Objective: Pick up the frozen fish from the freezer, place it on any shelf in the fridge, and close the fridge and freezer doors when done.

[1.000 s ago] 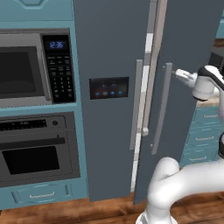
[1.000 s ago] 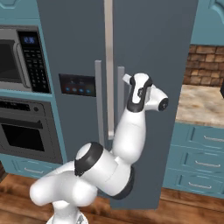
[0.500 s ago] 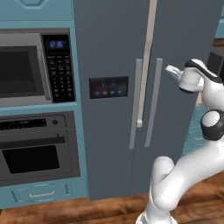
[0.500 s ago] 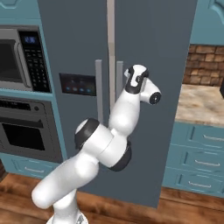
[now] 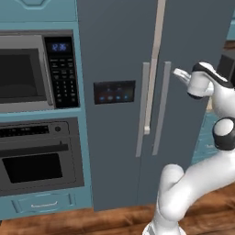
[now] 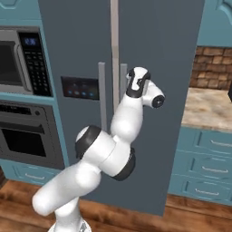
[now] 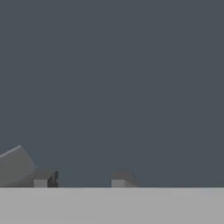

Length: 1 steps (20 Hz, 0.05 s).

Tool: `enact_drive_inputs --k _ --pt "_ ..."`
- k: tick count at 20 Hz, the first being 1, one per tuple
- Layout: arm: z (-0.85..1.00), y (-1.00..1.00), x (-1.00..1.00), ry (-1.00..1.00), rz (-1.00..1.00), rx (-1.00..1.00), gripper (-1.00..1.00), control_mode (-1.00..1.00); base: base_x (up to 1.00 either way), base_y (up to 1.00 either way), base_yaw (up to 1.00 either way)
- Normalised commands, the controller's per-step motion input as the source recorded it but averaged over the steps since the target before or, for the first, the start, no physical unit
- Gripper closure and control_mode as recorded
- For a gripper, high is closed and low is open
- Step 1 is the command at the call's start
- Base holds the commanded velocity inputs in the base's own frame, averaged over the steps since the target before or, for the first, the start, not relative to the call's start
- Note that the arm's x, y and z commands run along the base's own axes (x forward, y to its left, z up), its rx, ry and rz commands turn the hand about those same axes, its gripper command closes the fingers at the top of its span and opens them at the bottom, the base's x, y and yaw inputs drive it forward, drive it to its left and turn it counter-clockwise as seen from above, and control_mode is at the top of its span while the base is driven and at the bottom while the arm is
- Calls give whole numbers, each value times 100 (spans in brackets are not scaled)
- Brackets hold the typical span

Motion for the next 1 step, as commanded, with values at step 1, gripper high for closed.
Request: enact_drive_inputs --k 1 --pt "0 0 0 0 0 0 -100 -100 0 0 0"
